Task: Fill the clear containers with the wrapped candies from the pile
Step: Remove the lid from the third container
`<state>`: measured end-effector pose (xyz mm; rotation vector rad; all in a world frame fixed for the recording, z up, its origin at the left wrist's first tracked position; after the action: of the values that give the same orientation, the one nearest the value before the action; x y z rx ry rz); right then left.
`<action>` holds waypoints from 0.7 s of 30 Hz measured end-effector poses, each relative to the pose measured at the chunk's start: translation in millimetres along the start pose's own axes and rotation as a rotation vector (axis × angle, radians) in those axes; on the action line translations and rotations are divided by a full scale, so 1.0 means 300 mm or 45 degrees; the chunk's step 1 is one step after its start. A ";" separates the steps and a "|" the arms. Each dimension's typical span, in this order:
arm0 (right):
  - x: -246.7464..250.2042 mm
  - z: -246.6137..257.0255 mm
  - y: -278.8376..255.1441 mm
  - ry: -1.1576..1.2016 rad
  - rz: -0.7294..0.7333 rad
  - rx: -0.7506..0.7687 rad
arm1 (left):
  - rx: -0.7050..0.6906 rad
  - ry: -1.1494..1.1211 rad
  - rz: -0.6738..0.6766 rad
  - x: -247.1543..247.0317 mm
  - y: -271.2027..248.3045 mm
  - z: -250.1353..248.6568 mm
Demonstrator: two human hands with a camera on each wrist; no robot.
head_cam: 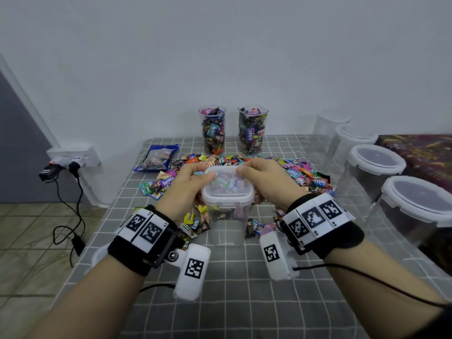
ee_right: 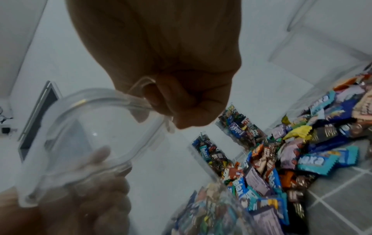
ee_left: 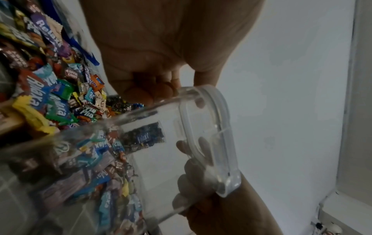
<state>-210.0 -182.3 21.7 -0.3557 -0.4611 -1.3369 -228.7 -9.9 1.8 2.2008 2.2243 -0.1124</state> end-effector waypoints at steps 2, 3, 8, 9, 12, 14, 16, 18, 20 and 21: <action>0.007 0.011 -0.002 -0.088 0.013 0.003 | -0.035 -0.008 -0.039 0.004 0.006 -0.011; 0.010 0.015 -0.003 -0.119 0.021 0.008 | -0.068 0.019 -0.058 0.008 0.013 -0.018; 0.015 0.037 -0.019 -0.224 0.021 -0.004 | -0.090 0.126 -0.065 0.030 0.020 -0.024; 0.014 0.036 -0.023 -0.225 0.001 -0.007 | -0.090 0.171 -0.093 0.034 0.015 -0.021; 0.002 0.036 -0.041 -0.229 -0.055 0.000 | -0.106 0.312 -0.171 0.053 -0.006 -0.006; -0.002 0.038 -0.048 -0.271 -0.060 -0.008 | -0.061 0.306 -0.184 0.068 -0.015 -0.001; 0.000 0.040 -0.054 -0.318 -0.042 -0.024 | -0.012 0.341 -0.162 0.081 -0.018 0.002; 0.000 0.039 -0.054 -0.324 -0.030 -0.028 | 0.029 0.438 -0.104 0.084 -0.022 0.002; -0.005 0.047 -0.057 -0.239 0.018 -0.010 | 0.053 0.463 -0.055 0.081 -0.021 0.000; -0.007 0.053 -0.058 -0.178 0.051 -0.009 | 0.059 0.449 -0.047 0.078 -0.018 -0.004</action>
<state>-229.2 -176.2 34.0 -0.4639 -0.5630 -1.2795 -234.4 13.4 1.7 2.3618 2.4545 0.2462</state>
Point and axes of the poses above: each hand's wrist, its own y-axis towards the middle knuckle, its own x-axis out of the back of the hand, z = x × y, the point moved 1 cm from there along y, towards the middle knuckle, and after that the axes turned 3 degrees about -y, right-handed, at the moved point
